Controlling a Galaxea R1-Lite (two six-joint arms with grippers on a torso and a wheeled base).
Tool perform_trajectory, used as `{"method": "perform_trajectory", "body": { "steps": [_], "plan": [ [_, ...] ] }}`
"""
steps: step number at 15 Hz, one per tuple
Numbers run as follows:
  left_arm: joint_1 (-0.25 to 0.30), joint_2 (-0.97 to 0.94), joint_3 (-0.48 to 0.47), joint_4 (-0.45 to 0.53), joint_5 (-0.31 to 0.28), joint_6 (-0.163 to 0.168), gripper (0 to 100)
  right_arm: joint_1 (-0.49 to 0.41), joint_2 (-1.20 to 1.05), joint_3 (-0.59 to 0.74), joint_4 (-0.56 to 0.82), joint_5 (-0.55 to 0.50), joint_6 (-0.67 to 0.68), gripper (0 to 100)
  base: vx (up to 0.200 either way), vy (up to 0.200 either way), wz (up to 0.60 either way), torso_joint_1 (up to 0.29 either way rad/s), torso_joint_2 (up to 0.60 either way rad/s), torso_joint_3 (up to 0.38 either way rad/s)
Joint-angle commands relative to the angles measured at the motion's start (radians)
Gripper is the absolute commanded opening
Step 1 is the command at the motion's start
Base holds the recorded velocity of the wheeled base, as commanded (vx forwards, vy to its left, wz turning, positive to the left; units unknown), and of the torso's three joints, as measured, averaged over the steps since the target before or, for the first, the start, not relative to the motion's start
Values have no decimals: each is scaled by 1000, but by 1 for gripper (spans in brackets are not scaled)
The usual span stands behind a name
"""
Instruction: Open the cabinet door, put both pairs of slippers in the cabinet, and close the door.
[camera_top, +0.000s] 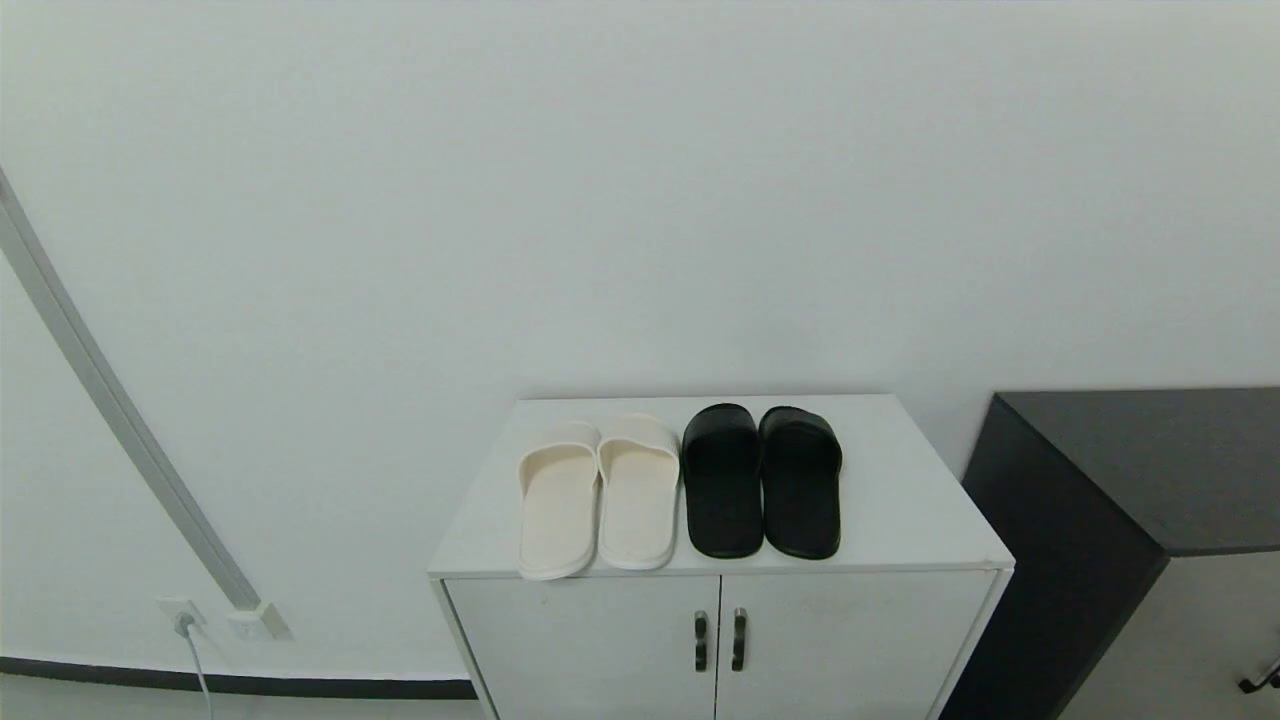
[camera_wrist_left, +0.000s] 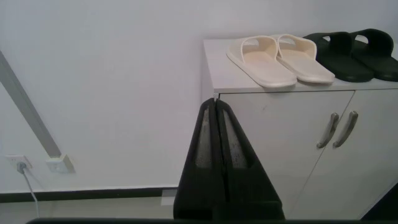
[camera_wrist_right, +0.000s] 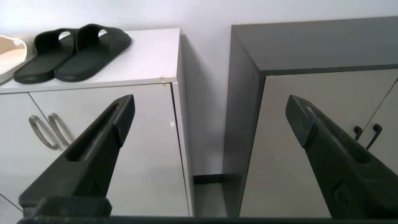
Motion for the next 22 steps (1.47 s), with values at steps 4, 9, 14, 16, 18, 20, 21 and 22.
{"method": "perform_trajectory", "body": {
  "steps": [4,9,14,16,18,20,21,22],
  "plan": [
    [0,0,0,0,-1,0,0,0,1,0,0,1,-1,100,0,0,0,0,0,0],
    [0,0,0,0,-9,4,0,40,196,-256,57,50,157,100,0,0,0,0,0,0],
    [0,0,0,0,-9,8,0,60,641,-241,-60,228,67,100,0,0,0,0,0,0],
    [0,0,0,0,-9,6,0,164,779,-327,-118,213,74,100,0,0,0,0,0,0],
    [0,0,0,0,-9,8,0,238,830,-373,-120,164,88,100,0,0,0,0,0,0],
    [0,0,0,1,-9,6,0,634,1034,-492,-192,-172,265,100,0,0,0,0,0,0],
    [0,0,0,0,-9,6,0,683,1084,-512,-218,-231,284,100,0,0,0,0,0,0],
    [0,0,0,0,-9,6,0,735,1198,-555,-279,-301,307,100,0,0,0,0,0,0]
  ]
}}
